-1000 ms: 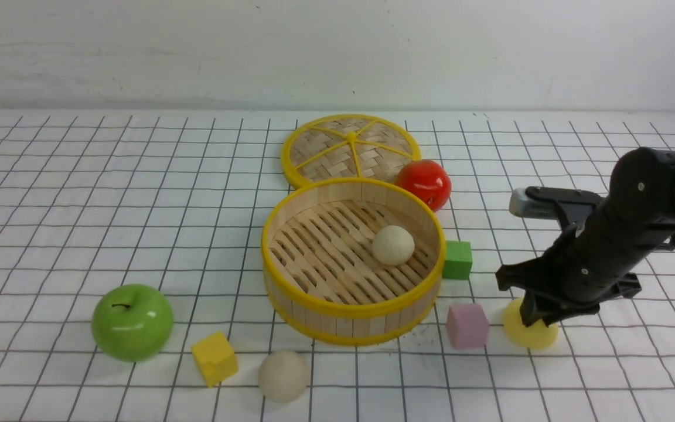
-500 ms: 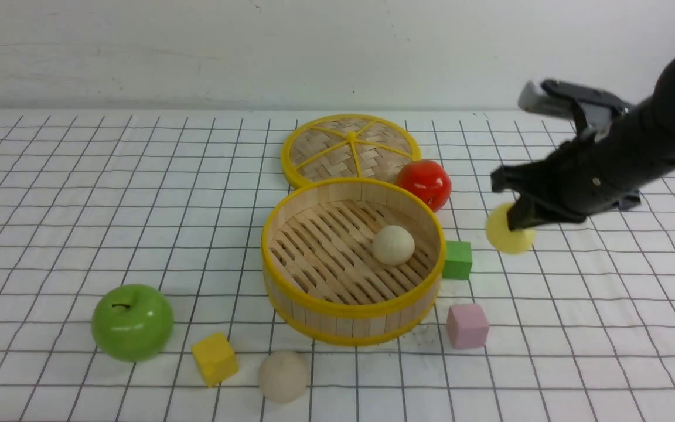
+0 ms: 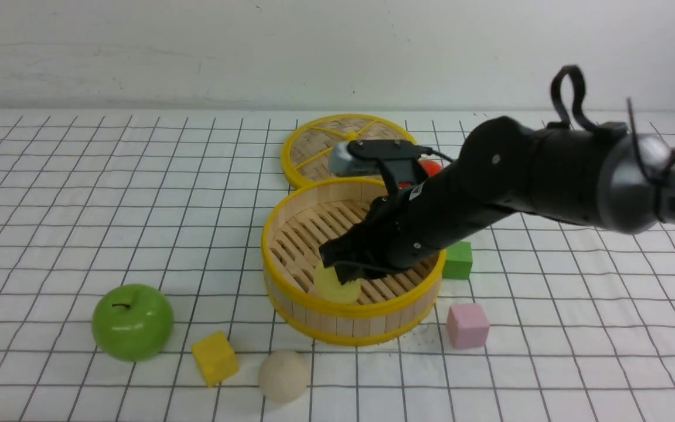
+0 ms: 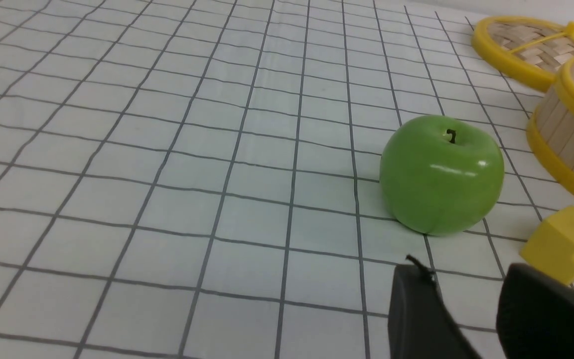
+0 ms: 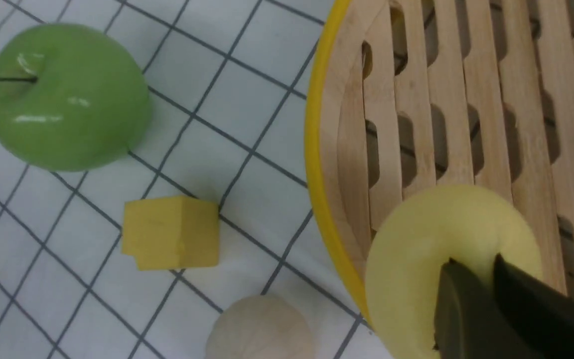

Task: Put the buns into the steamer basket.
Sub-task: Use the right arm to put the steamed stuffed bun into the steamer, then use the left arm to grab a steamed stuffed bun

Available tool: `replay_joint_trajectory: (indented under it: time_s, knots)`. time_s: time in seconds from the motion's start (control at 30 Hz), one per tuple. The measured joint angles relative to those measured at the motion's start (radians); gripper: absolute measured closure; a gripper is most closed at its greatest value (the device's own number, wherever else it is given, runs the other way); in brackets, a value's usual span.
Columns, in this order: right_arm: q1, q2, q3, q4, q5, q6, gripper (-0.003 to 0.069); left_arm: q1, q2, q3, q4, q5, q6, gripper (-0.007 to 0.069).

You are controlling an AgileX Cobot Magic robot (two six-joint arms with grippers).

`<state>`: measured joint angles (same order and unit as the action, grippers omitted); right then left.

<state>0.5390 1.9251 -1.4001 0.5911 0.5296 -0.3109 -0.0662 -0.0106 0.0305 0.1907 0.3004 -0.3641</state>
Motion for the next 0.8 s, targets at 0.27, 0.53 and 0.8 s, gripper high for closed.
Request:
replay_joint_trajectory:
  time_s: [0.27,0.53,0.8]
  knots:
    - [-0.001,0.0,0.0,-0.029,-0.012,0.0,0.0294,0.0,0.0,0.0,0.0,-0.007,0.0,0.0386]
    - [-0.041,-0.158,-0.079,-0.11,0.183,-0.002,0.0154,0.0,0.0,0.0,-0.008,-0.095,-0.005,0.0386]
    - [-0.127,-0.507,-0.095,-0.192,0.341,-0.004,0.0434,0.0,0.0,0.0,-0.148,-0.582,-0.163,0.0386]
